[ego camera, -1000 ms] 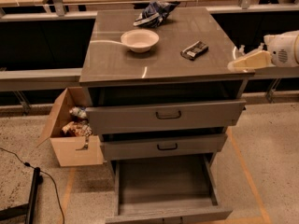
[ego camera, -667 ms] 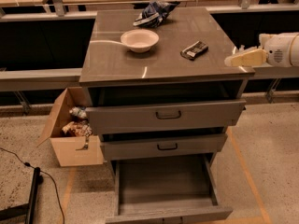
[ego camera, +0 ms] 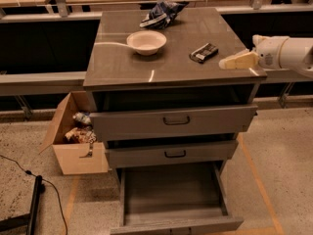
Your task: Place rxbar chocolate into bottom drawer
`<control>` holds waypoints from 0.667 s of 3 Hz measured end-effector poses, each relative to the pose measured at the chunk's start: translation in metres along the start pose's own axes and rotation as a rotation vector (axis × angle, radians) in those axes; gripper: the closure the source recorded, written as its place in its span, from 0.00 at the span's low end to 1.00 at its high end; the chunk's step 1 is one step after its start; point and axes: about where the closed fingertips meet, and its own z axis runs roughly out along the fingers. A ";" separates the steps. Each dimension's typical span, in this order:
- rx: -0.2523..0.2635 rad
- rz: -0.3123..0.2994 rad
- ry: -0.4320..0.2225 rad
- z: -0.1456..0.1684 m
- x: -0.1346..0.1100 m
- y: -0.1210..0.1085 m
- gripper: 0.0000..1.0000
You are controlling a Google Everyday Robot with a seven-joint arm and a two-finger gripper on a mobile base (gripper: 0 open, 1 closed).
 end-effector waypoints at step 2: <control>-0.030 0.003 0.007 0.057 -0.005 0.006 0.00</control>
Offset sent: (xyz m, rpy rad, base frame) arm 0.0627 0.0557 -0.0210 0.0000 0.0276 0.0304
